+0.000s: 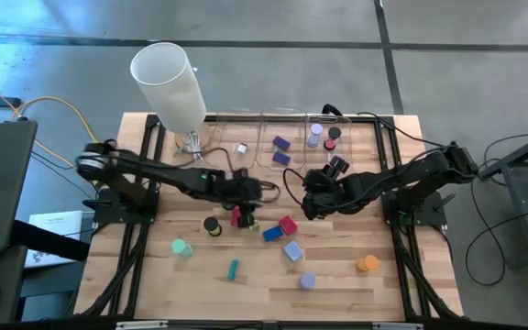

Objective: Pick & Place Office items
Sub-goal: Put the pink charger adapter into the left transparent bin

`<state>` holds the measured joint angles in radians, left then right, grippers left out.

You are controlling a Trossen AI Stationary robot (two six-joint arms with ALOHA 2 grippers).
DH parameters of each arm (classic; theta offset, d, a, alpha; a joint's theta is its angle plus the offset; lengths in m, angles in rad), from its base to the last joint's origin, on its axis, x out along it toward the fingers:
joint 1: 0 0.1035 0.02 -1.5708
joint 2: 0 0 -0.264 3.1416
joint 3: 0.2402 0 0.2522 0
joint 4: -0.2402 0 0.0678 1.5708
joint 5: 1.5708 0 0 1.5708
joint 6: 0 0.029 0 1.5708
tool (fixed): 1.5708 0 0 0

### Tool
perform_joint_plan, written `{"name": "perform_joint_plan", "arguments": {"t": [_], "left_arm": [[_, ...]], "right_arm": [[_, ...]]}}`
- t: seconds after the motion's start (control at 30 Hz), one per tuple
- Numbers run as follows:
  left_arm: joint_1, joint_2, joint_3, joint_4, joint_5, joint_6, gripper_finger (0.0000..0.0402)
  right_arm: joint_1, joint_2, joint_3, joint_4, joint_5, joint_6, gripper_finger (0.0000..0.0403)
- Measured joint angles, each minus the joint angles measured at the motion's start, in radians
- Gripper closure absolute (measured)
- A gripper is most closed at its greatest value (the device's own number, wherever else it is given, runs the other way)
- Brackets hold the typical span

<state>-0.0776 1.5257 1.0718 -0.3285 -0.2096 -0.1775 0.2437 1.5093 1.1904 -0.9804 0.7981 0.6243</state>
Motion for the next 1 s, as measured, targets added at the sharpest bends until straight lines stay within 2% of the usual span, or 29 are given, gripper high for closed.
{"name": "perform_joint_plan", "arguments": {"t": [0.1,0.23,0.4,0.57,0.77,0.93,1.0], "left_arm": [[0.014,-0.105,0.0,-0.027,-0.043,-0.065,0.0276],[0.065,-0.229,0.002,-0.061,-0.155,-0.152,0.0276],[0.188,-0.276,0.002,-0.151,-0.267,-0.281,0.0276],[0.308,-0.209,0.002,-0.246,-0.277,-0.382,0.0276],[0.37,-0.08,0.0,-0.263,-0.162,-0.407,0.0276],[0.408,0.016,0.0,-0.259,-0.136,-0.406,0.0276],[0.422,0.042,0.0,-0.253,-0.091,-0.406,0.0276]], "right_arm": [[0.016,0.0,0.0,-0.005,0.023,0.0,0.0195],[0.034,0.0,0.0,-0.003,0.048,0.003,0.0195],[0.046,0.0,0.0,-0.001,0.064,0.003,0.0195],[0.047,0.0,0.0,-0.003,0.064,0.008,0.0195],[0.046,0.0,0.0,-0.003,0.064,0.008,0.0195],[0.046,0.0,0.0,-0.003,0.064,0.008,0.0195],[0.046,0.0,0.0,-0.003,0.064,0.008,0.0195]]}}
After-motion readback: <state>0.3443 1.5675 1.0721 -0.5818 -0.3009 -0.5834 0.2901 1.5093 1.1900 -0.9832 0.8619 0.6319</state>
